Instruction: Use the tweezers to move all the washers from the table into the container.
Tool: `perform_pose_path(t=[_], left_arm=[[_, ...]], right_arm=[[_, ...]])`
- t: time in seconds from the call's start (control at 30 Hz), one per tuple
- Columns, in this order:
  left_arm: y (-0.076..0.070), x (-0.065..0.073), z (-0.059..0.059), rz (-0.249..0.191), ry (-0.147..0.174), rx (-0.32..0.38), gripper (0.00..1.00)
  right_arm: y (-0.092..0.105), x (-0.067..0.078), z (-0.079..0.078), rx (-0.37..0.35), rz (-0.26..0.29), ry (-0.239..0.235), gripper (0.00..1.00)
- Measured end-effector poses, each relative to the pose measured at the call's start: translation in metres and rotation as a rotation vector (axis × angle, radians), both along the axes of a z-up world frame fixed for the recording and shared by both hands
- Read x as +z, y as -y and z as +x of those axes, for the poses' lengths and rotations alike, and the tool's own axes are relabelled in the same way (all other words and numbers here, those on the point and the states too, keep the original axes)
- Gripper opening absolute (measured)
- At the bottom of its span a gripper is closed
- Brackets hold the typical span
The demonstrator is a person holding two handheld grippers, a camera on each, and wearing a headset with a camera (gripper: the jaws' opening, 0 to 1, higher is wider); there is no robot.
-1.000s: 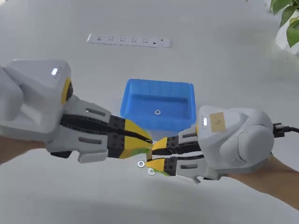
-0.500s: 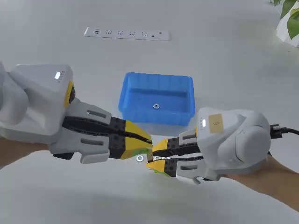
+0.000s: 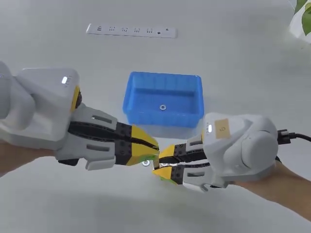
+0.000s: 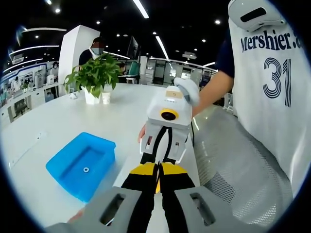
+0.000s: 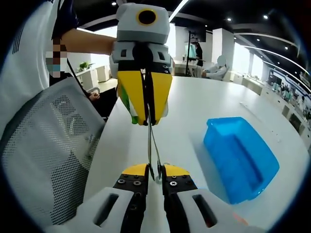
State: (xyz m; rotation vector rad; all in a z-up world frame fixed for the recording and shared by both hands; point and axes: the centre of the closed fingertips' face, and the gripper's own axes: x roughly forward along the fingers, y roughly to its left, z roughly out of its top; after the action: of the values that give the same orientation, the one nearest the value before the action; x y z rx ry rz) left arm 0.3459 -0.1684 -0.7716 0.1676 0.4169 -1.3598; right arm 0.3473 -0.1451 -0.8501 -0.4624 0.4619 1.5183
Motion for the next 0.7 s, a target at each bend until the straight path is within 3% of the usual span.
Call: perform_pose_path(t=[0.7], left_arm=[[-0.0022,-0.0025,0.0043,0.002,0.009,0.016,0.05]], right_arm=[[-0.0003,-0.0027,0.0013,-0.013,0.000,-0.015,0.11]])
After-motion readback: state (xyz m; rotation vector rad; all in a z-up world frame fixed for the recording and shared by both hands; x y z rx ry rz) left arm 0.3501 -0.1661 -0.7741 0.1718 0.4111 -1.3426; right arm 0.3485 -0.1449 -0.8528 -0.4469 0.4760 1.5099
